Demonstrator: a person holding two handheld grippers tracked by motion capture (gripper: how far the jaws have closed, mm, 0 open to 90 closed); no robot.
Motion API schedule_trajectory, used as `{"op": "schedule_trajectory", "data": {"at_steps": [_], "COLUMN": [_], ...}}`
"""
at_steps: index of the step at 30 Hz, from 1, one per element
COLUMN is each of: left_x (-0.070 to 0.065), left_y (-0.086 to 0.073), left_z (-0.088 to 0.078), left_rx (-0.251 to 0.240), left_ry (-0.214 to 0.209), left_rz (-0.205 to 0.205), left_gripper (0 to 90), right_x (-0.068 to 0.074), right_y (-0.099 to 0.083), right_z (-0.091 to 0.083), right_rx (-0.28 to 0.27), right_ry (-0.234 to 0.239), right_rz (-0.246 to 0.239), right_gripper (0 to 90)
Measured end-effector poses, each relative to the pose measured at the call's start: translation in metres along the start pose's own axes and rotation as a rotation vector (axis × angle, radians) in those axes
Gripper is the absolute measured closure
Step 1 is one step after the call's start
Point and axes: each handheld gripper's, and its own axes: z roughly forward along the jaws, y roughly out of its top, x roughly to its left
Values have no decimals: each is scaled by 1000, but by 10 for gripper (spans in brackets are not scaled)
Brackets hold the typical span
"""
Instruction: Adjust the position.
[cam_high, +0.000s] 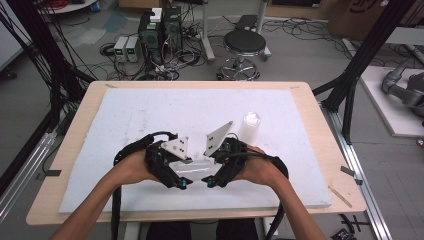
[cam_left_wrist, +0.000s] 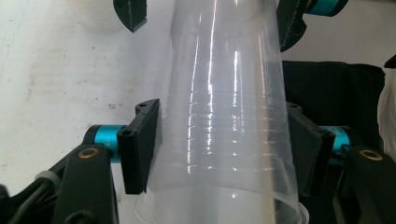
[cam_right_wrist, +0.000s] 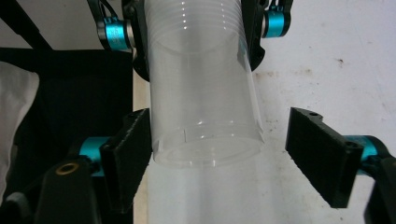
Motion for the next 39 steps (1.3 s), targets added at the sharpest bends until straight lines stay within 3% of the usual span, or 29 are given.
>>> {"op": "schedule_trajectory", "data": {"at_steps": [4,7,14,17,18,20,28,30,32,33,34,39], "left_x": [-1,1,1,1,1,1,3,3,3,3,2,-2], "left_y": [1,0,0,0,1,-1,-5,-10,-16,-16,-24,-44], "left_z": [0,0,0,1,0,0,-3,-6,-10,-10,-13,-16], "left_rx": [-1,3,-2,-7,-27,-69,-117,-211,-318,-318,-396,-562], "left_ry": [-4,1,-6,-10,-32,-30,-29,-29,-2,-2,16,91], "left_rz": [5,2,2,-7,-15,-19,-34,-50,-64,-64,-76,-101], "left_gripper": [352,351,351,295,261,148,136,117,117,117,117,118], "right_x": [0,1,0,0,0,0,-1,-1,-1,-1,0,1], "right_y": [1,1,1,1,0,0,-4,-6,-10,-10,-17,-43], "right_z": [2,3,2,2,2,2,3,2,0,0,-2,-9], "right_rx": [-10,-2,3,4,4,7,9,2,-16,-16,-70,-250], "right_ry": [14,37,45,46,43,38,39,31,18,18,11,-22], "right_rz": [-6,-11,-22,-19,-23,-20,-11,-5,4,4,13,67], "right_gripper": [277,395,430,431,432,432,432,432,432,432,432,433]}}
